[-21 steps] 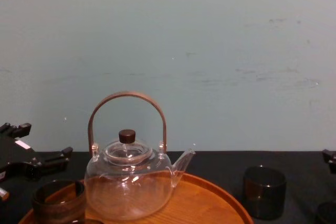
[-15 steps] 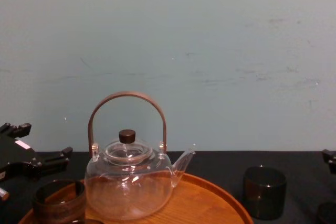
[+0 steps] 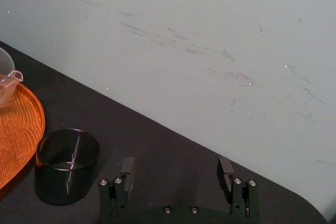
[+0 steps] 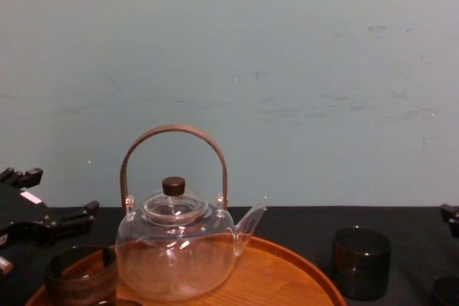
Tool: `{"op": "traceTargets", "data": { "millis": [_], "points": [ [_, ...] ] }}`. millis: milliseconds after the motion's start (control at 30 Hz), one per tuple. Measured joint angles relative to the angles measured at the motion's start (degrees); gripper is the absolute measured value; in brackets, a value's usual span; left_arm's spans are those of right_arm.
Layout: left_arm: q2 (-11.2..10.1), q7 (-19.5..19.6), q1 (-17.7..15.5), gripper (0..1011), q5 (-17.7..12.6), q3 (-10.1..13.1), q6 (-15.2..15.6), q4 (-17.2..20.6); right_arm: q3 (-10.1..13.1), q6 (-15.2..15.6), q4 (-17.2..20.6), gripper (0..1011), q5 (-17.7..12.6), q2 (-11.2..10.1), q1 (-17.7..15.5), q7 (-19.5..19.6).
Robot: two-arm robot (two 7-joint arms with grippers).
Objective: Pick up the glass from the table and place it on the tray.
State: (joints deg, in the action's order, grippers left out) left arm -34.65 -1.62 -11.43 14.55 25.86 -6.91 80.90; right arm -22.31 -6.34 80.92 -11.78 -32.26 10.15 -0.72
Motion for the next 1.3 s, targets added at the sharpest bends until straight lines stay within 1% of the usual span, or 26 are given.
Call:
{"op": "traceTargets", "data": {
  "millis": [767,900,1000,1133,1233,1300],
  "points": [
    [0.0,0.0,0.0,1001,0.0,0.0,0.0,0.0,0.1,0.0,-0.1,1004,0.0,0.1,0.0,-0.1],
    [0.0,0.0,0.0,1002,0.0,0.0,0.0,0.0,1.1,-0.1,-1.2,1004,-2.0,0.6,0.1,-2.5],
    [0.0,0.0,0.0,1001,0.0,0.0,0.0,0.0,1.7,-0.2,-1.1,1004,-2.6,0.7,-0.5,-3.3],
    [0.0,0.0,0.0,1001,0.0,0.0,0.0,0.0,2.6,-0.2,0.8,1004,-3.2,0.2,-2.2,-3.9],
    [0.0,0.0,0.0,1001,0.0,0.0,0.0,0.0,3.5,0.3,3.2,1004,-4.0,-0.3,-4.1,-4.8],
    [0.0,0.0,0.0,1001,0.0,0.0,0.0,0.0,3.8,0.7,4.1,1004,-4.4,-0.5,-4.8,-5.2]
  ]
}}
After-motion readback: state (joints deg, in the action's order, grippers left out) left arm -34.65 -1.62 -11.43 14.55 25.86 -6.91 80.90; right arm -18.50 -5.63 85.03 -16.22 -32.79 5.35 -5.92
